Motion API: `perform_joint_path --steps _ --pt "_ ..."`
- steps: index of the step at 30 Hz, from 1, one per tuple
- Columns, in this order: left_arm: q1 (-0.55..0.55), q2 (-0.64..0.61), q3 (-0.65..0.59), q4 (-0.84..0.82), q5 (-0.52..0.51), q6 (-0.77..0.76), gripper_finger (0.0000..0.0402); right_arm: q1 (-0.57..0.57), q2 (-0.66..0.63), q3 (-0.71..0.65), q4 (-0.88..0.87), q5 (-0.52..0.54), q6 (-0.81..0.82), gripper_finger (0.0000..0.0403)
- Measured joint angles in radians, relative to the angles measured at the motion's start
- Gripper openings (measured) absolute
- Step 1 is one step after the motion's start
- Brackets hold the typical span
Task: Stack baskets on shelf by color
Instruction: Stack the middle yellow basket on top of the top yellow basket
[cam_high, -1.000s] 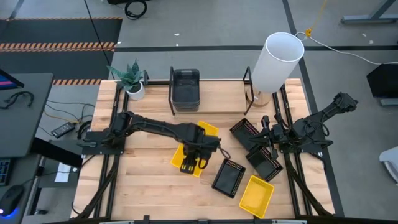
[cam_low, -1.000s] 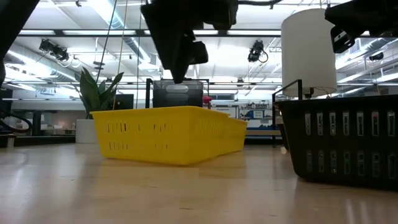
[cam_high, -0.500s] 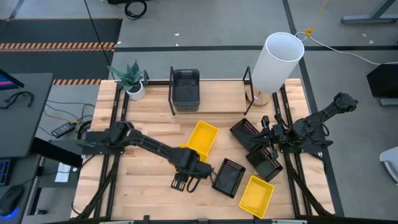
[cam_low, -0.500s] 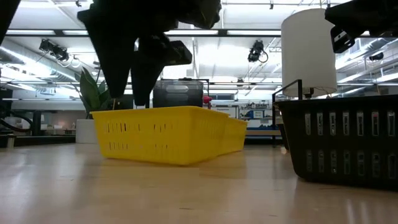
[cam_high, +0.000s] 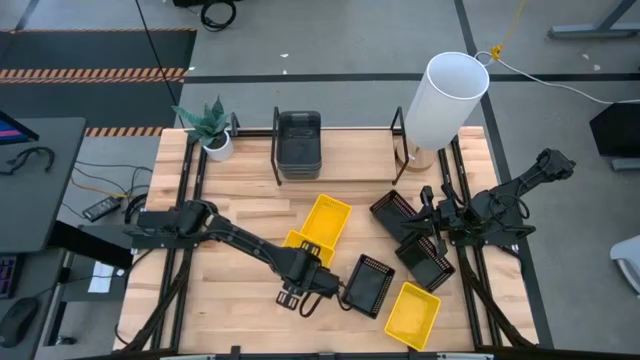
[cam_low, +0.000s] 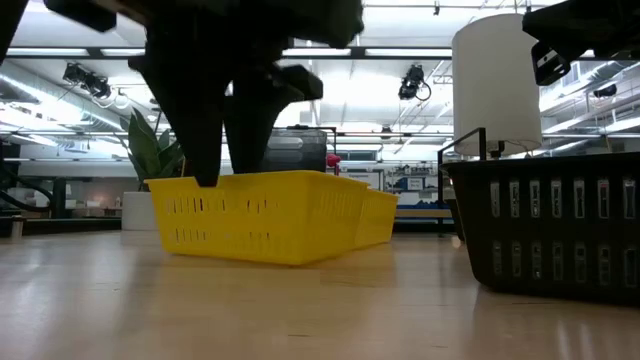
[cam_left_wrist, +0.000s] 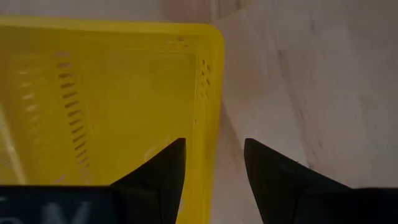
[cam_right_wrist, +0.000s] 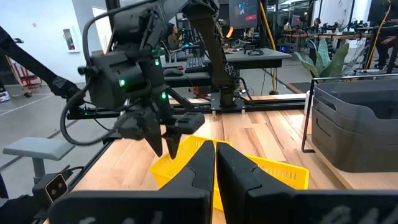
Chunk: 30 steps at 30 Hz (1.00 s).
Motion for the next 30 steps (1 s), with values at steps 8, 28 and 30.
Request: perform_joint_path --steps 8,28,30 --pt "0.018 0.004 0.0 0.007 -0.001 -0.006 0.0172 0.0 0.0 0.0 0.0 0.0 0.0 0.0023" --pt "0.017 0.034 0.0 0.017 0.0 -0.01 0.007 0.0 0.0 0.0 0.0 0.0 0.0 0.0023" --pt "0.017 0.034 0.0 0.011 0.007 -0.013 0.0045 0.0 0.0 0.0 0.0 0.0 0.0 0.0023"
